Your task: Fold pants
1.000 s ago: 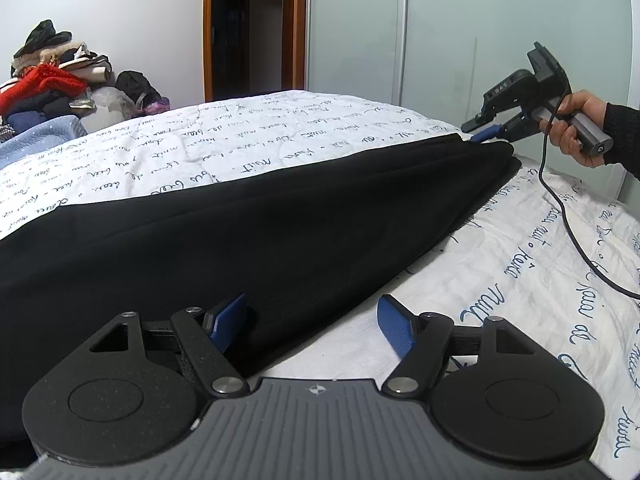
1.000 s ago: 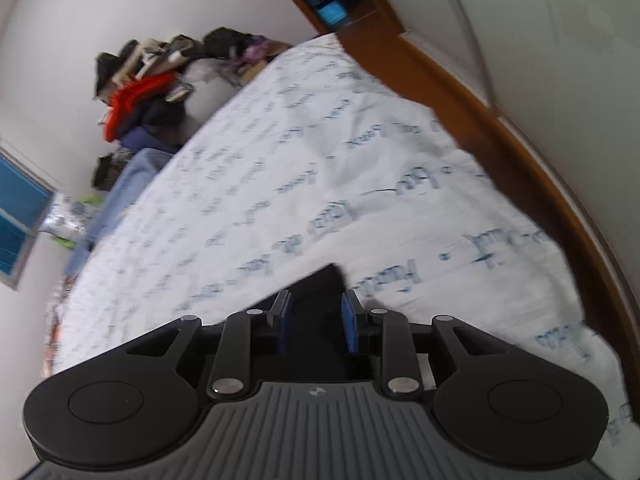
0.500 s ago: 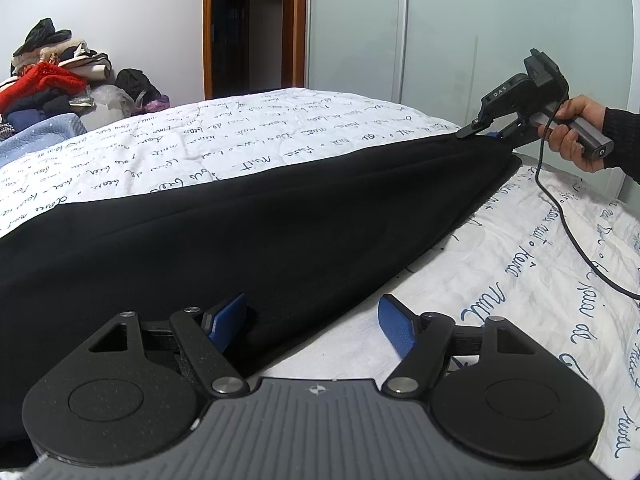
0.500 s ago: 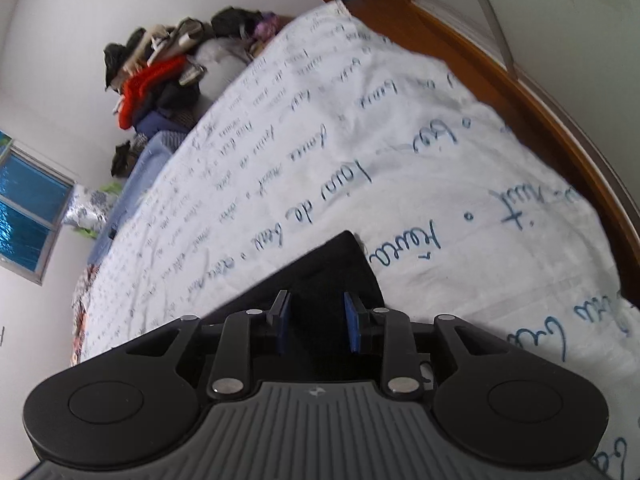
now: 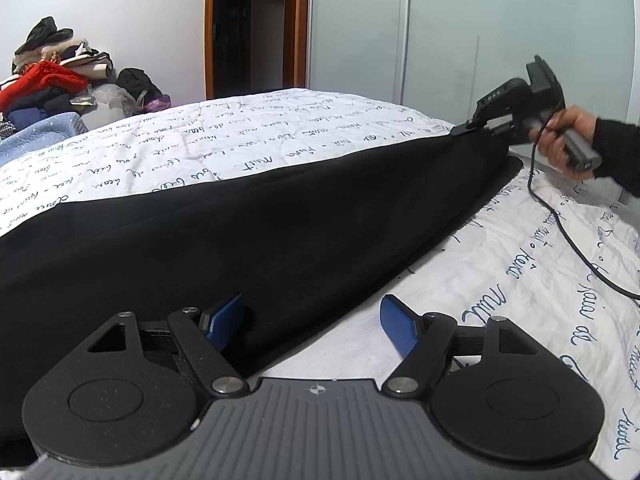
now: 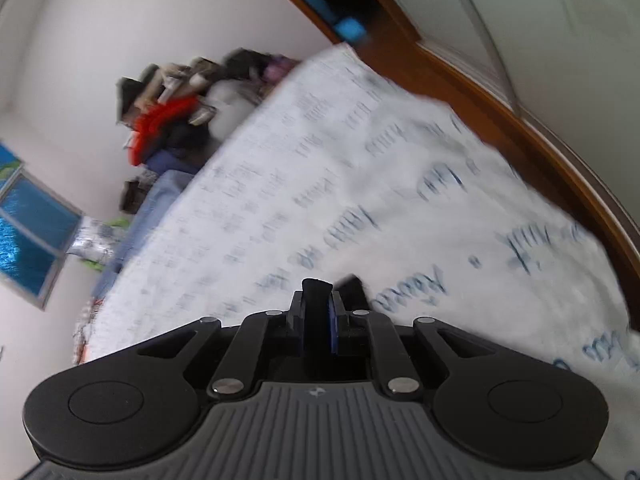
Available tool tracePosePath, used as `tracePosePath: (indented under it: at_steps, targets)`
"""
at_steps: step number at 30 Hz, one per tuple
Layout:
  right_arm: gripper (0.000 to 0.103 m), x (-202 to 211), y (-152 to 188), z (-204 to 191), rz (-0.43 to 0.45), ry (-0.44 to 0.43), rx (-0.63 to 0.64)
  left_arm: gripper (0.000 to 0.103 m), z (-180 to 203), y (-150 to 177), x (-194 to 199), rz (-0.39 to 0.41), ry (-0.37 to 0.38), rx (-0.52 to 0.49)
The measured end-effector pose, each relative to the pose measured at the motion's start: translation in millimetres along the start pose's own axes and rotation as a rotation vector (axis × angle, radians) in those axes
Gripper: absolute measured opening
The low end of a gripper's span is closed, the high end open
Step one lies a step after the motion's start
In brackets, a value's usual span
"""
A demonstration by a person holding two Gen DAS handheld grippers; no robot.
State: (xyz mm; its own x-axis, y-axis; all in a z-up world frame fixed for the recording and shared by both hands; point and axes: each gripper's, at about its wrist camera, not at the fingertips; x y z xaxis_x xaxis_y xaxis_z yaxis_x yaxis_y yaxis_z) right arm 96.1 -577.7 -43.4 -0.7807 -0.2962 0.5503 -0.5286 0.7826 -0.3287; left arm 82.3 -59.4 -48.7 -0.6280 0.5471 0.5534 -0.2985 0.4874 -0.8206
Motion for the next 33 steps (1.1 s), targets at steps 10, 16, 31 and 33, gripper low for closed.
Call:
tracePosePath:
  at_steps: [10,16,31,33]
  targets:
    - [0.011,20.4,5.9,13.1,0.101,-0.214,-0.137,0.078,0.2,-0.6,0.4,0.002,0.000,0.007]
    - [0.010,51.6,-0.9,33.8,0.214,-0.252,-0.221,0.079,0.0,-1.3,-0.3,0.001,0.004,0.009]
    - [0.063,-25.8,46.2,-89.8,-0.176,-0.252,0.117,0.082,0.3,-2.2,-1.8,-0.002,-0.001,0.001]
    - [0.063,-42.9,58.5,-103.2,-0.251,-0.232,0.138,0.082,0.5,-2.2,-1.3,0.000,0.001,0.005]
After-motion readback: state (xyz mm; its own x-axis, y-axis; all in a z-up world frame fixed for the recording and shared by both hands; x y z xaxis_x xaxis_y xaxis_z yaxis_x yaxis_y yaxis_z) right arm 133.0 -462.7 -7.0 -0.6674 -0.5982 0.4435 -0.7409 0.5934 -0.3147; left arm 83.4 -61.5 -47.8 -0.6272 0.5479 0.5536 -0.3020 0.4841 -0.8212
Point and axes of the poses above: each gripper's, at about its wrist camera, not at the fingertips, and x roughly against the way its jaws point, z to its right, y to its underside, and after that the axes turned 10 degrees about -x, right-handed
